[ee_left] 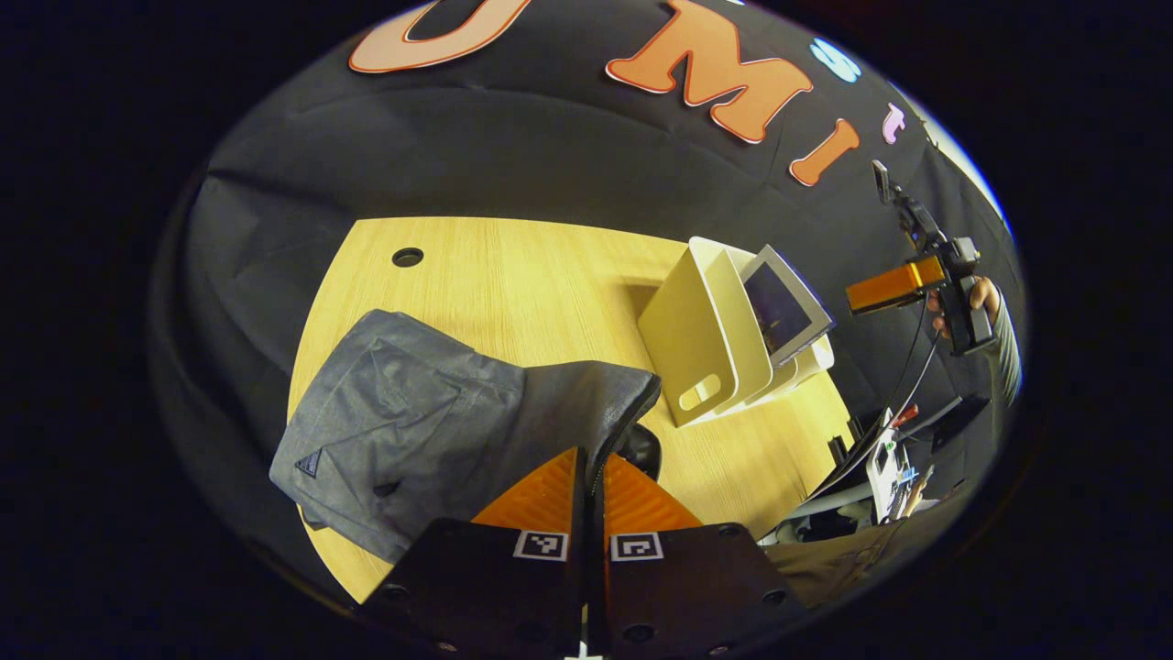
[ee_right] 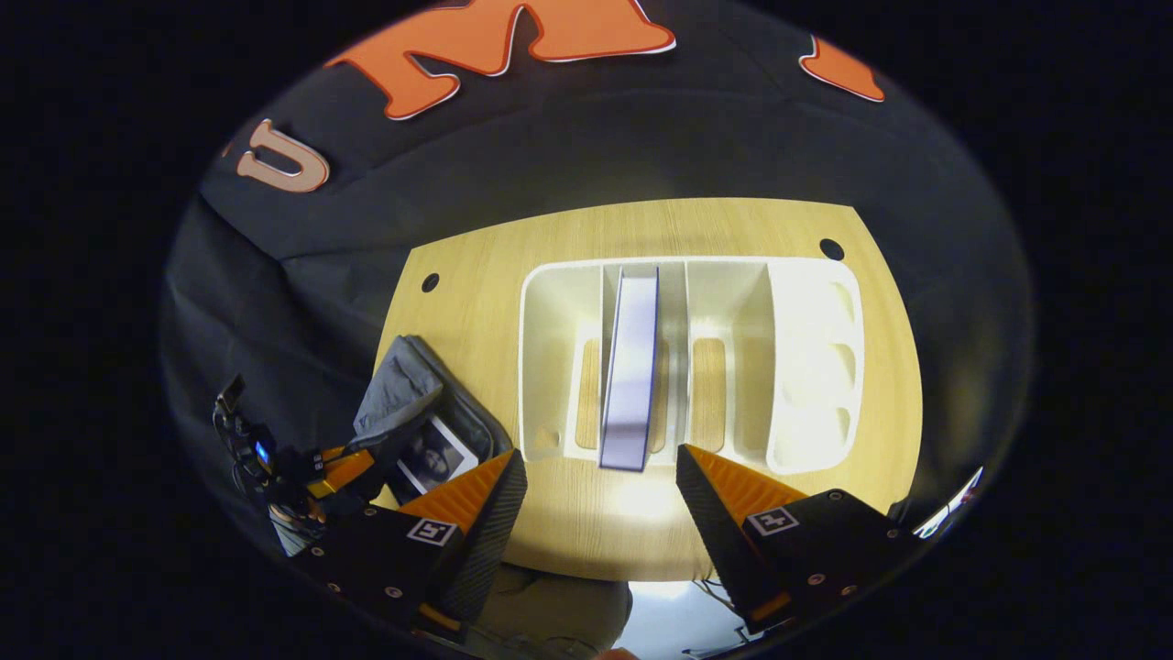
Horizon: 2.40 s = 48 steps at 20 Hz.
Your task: Open the schoolbag, grab two books from the bookshelf and put them into the schoolbag.
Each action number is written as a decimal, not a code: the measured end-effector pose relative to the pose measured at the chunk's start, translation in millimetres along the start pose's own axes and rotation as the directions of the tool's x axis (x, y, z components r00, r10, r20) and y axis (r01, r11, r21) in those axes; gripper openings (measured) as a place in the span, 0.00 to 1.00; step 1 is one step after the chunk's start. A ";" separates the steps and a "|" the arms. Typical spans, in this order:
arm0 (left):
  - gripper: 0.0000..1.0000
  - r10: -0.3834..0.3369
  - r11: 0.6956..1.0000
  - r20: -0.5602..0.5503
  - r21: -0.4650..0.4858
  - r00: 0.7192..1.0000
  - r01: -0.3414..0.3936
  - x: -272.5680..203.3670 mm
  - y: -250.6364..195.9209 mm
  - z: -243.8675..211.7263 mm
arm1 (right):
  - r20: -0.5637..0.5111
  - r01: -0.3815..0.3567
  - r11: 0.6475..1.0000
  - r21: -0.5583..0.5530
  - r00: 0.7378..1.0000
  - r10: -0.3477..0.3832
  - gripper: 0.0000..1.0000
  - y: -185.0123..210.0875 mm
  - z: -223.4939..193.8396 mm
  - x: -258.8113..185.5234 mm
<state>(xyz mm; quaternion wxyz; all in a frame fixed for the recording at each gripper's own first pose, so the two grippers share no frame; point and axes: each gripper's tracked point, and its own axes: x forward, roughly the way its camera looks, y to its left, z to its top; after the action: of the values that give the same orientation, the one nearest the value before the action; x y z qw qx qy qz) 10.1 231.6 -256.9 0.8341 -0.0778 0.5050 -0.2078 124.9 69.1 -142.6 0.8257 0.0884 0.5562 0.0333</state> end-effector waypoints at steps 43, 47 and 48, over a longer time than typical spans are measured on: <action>0.03 -0.044 0.989 -0.064 0.139 0.997 0.052 -5.3 -7.4 -12.9 | 0.013 0.182 0.928 0.326 0.980 -0.197 0.33 -9.0 -118.1 -38.1; 0.03 -0.069 0.981 -0.076 0.176 0.995 0.082 -5.3 -9.1 -11.6 | 0.047 0.151 0.901 0.407 0.981 -0.186 0.33 6.9 -147.4 -45.5; 0.03 -0.074 0.978 -0.076 0.187 0.994 0.087 -5.6 -9.0 -11.5 | 0.058 0.134 0.894 0.428 0.983 -0.175 0.33 12.5 -154.3 -47.0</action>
<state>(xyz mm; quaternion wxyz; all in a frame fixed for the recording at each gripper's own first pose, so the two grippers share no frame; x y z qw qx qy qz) -4.6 226.8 -254.8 0.8108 -0.0108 0.5076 -0.2912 -34.9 91.0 -153.9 0.8125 0.2220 0.5155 -0.1576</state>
